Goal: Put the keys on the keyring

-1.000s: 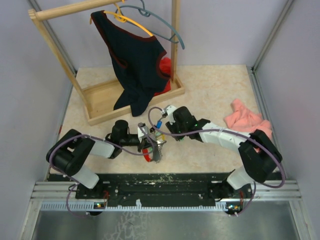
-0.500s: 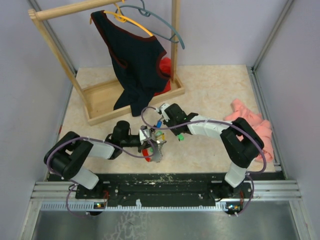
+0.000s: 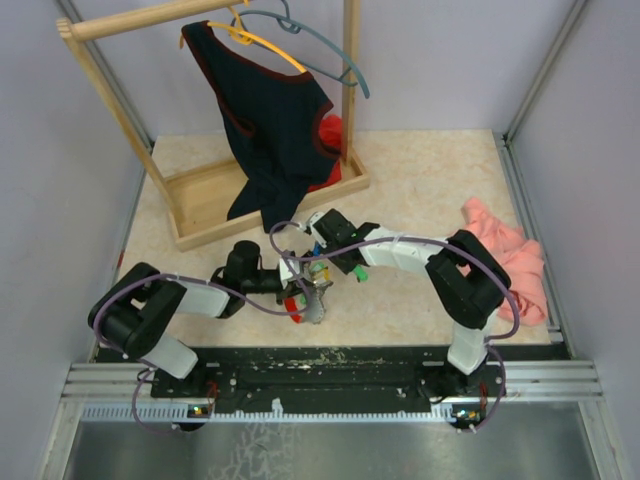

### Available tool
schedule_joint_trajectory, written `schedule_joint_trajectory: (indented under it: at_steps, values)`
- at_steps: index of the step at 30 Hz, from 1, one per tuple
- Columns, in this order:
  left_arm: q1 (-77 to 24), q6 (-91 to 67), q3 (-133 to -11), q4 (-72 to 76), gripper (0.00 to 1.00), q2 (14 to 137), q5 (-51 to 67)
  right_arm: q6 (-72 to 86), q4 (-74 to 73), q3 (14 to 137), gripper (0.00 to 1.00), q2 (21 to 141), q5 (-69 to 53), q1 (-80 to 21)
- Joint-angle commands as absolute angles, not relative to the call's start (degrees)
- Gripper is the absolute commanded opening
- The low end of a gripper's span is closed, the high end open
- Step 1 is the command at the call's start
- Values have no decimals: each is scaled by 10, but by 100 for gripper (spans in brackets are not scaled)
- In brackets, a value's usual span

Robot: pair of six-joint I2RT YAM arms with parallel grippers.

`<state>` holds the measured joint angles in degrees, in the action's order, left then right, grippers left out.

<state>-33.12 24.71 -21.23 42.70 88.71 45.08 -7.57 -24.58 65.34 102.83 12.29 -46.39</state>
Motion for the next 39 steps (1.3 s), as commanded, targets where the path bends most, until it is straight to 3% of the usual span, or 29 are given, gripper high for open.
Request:
schedule_joint_trajectory:
  at_steps: [1,13,24,39]
  values:
    - [-335,253,-227,426,1,889,457,-80,-270,686,24,1043,153,-469]
    - [-335,250,-230,426,1,894,460,-79,-281,692,17,1060,170,-471]
    - [-336,256,-224,433,1,890,467,-76,-277,680,0,1046,166,-470]
    - [-349,311,-182,502,0,873,501,-165,-59,472,0,837,-131,-455]
